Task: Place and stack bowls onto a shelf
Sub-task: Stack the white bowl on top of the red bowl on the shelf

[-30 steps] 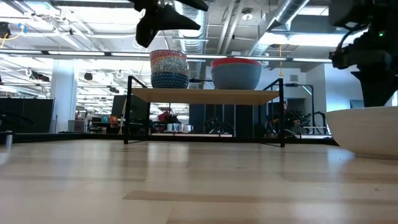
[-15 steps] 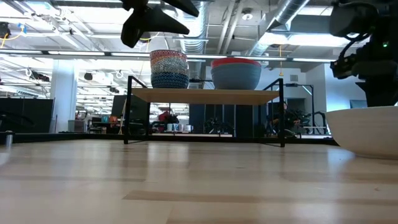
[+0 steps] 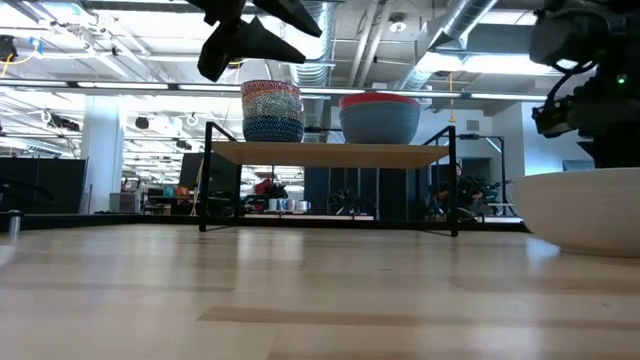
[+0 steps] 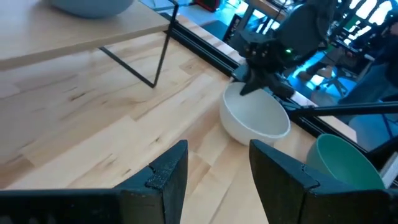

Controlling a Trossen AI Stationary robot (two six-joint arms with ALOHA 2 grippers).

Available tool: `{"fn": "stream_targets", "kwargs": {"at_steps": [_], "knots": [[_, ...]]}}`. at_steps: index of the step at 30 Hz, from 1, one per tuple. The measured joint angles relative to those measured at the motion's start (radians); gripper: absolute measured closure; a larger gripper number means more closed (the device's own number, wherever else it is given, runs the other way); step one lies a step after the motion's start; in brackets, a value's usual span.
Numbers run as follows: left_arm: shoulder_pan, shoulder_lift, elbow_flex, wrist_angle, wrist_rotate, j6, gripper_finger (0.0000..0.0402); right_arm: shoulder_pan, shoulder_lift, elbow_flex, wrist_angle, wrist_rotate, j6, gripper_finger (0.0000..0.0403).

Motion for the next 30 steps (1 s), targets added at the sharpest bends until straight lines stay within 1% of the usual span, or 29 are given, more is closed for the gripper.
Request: {"fn": "stream_targets", "kwargs": {"at_steps": [2, 6, 9, 12, 14, 16, 20, 23, 28, 30], "knots": [[0.008, 0.002, 0.000, 0.001, 0.023, -0.001, 0.0246, 0.007, 0.000, 0.004, 0.027, -0.025, 0.002, 0.0379], [0.021, 0.050, 0.002, 0.039, 0.076, -0.017, 0.0246, 0.040, 0.001, 0.053, 0.032, -0.026, 0.031, 0.0379], [0.026, 0.109, 0.013, 0.084, 0.094, -0.020, 0.0246, 0.058, 0.001, 0.111, 0.041, 0.013, 0.049, 0.0379], [0.038, 0.170, 0.067, 0.095, 0.101, -0.014, 0.0246, 0.062, 0.002, 0.174, 0.042, 0.058, 0.049, 0.0379], [0.058, 0.205, 0.112, 0.091, 0.135, 0.005, 0.0246, 0.062, 0.009, 0.214, 0.048, 0.101, 0.044, 0.0379], [0.090, 0.249, 0.166, 0.086, 0.196, 0.025, 0.0246, 0.061, 0.026, 0.250, 0.048, 0.142, 0.021, 0.0379], [0.152, 0.312, 0.300, 0.005, 0.280, 0.041, 0.0246, 0.060, 0.083, 0.321, 0.056, 0.208, -0.034, 0.0379], [0.185, 0.328, 0.397, -0.124, 0.324, 0.053, 0.0246, 0.060, 0.137, 0.379, 0.045, 0.241, -0.069, 0.0379], [0.198, 0.326, 0.512, -0.345, 0.306, 0.068, 0.0246, 0.053, 0.211, 0.493, 0.010, 0.293, -0.153, 0.0379], [0.199, 0.325, 0.546, -0.387, 0.296, 0.073, 0.0246, 0.045, 0.240, 0.541, -0.009, 0.307, -0.196, 0.0379]]}}
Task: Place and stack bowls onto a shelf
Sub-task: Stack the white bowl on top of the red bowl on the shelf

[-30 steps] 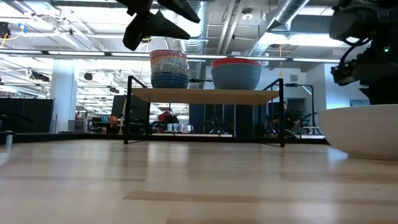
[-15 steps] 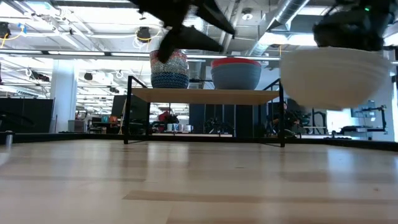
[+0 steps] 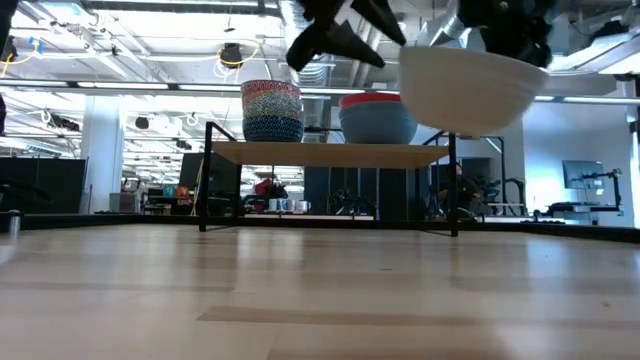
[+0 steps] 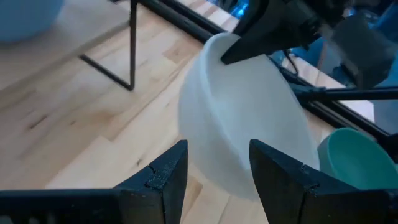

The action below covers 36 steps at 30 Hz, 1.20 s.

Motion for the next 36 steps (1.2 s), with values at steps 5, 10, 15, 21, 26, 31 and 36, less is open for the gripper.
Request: {"fn": "stream_targets", "kwargs": {"at_steps": [5, 10, 15, 21, 26, 31, 36], "knots": [[0.003, -0.003, 0.024, -0.023, -0.009, 0.002, 0.0246, -0.024, 0.072, 0.085, -0.024, 0.035, -0.115, 0.0379], [-0.008, -0.003, 0.076, -0.091, -0.038, -0.054, 0.0246, -0.087, 0.114, 0.187, -0.044, 0.050, -0.267, 0.0379], [-0.038, -0.009, 0.184, -0.267, -0.145, -0.083, 0.0246, -0.183, 0.122, 0.302, -0.040, 0.075, -0.433, 0.0379], [-0.073, -0.010, 0.298, -0.436, -0.250, -0.136, 0.0246, -0.417, 0.122, 0.408, 0.065, 0.085, -0.628, 0.0379], [-0.096, -0.008, 0.285, -0.456, -0.303, -0.199, 0.0246, -0.656, 0.146, 0.421, 0.242, -0.058, -0.714, 0.0379], [-0.119, -0.007, 0.248, -0.497, -0.359, -0.315, 0.0246, -0.784, 0.236, 0.419, 0.254, -0.195, -0.725, 0.0378], [-0.140, -0.008, 0.211, -0.503, -0.380, -0.407, 0.0246, -0.837, 0.283, 0.419, 0.249, -0.348, -0.695, 0.0347]]}}
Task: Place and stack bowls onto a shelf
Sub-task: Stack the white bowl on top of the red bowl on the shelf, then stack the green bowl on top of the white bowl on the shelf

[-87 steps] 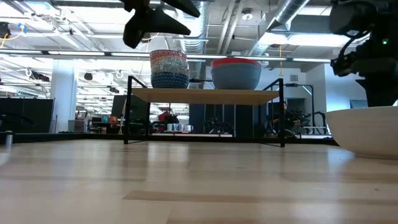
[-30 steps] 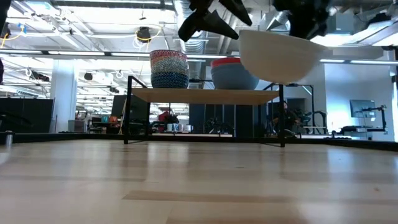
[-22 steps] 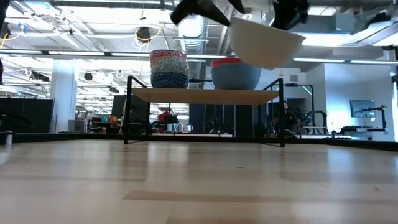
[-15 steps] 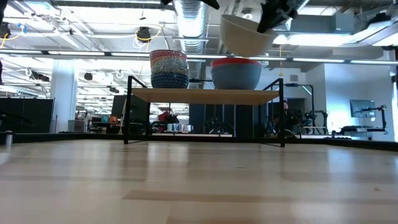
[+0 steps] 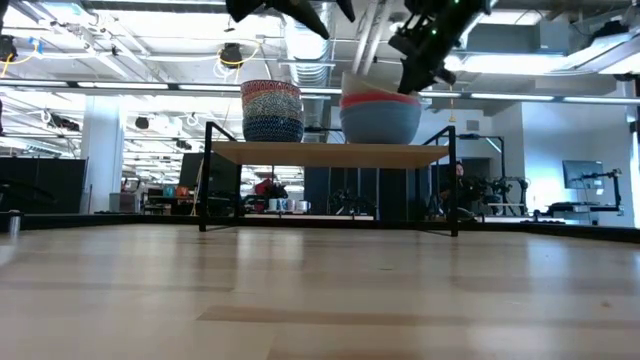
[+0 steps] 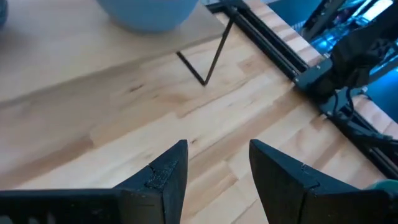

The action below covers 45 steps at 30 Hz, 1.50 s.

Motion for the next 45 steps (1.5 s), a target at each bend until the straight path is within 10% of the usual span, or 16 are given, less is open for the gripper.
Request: {"fn": "stream_targets", "kwargs": {"at_steps": [21, 30, 45], "knots": [[-0.154, -0.008, -0.022, -0.118, -0.278, -0.201, 0.0246, 0.006, -0.283, 0.000, -0.124, -0.251, 0.065, 0.0205], [-0.304, -0.007, -0.022, -0.140, -0.328, -0.164, 0.0246, 0.290, -0.455, -0.101, -0.221, -0.103, 0.310, 0.0209], [-0.318, 0.075, -0.013, 0.087, -0.059, 0.188, 0.0246, 0.863, -0.514, -0.344, -0.191, 0.087, 0.765, 0.0210]]}}
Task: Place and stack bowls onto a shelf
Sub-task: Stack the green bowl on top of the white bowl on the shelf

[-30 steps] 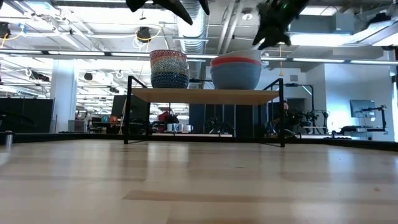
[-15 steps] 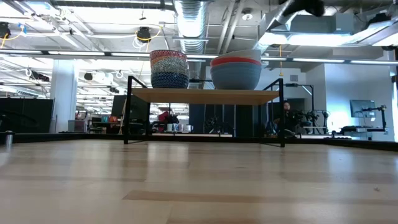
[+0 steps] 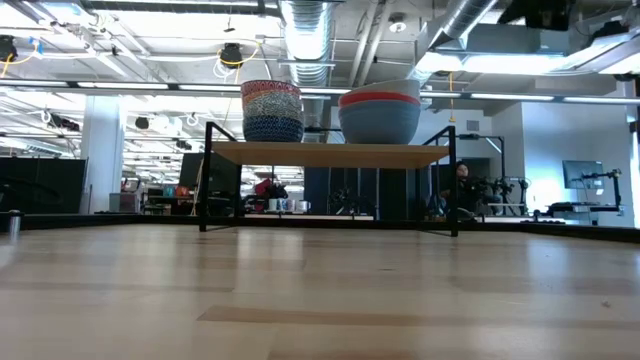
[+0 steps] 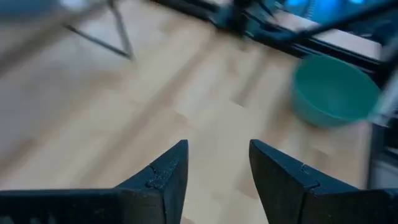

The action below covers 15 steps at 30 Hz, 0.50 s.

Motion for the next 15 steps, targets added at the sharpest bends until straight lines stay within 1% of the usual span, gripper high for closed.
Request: {"fn": "stream_targets", "kwargs": {"at_steps": [3, 4, 7, 9, 11, 13, 15], "knots": [[0.009, -0.063, 0.028, 0.009, -0.071, 0.105, 0.0246, 0.054, 0.035, 0.037, 0.057, -0.001, -0.017, 0.0211], [0.016, -0.092, 0.039, 0.010, -0.080, 0.143, 0.0246, 0.064, 0.049, 0.058, 0.061, -0.001, -0.038, 0.0213], [0.044, -0.177, 0.049, 0.062, -0.058, 0.293, 0.0246, 0.063, 0.100, 0.165, 0.064, 0.000, -0.112, 0.0224], [0.066, -0.220, 0.045, 0.103, -0.025, 0.367, 0.0246, 0.055, 0.135, 0.255, 0.008, 0.011, -0.153, 0.0234], [0.083, -0.247, 0.036, 0.149, -0.014, 0.405, 0.0246, 0.058, 0.148, 0.321, -0.106, 0.058, -0.188, 0.0245], [0.086, -0.256, 0.000, 0.198, -0.016, 0.417, 0.0246, 0.071, 0.143, 0.334, -0.228, 0.111, -0.181, 0.0255], [0.078, -0.246, -0.052, 0.261, -0.019, 0.419, 0.0246, 0.084, 0.123, 0.300, -0.317, 0.124, -0.137, 0.0263]]}}
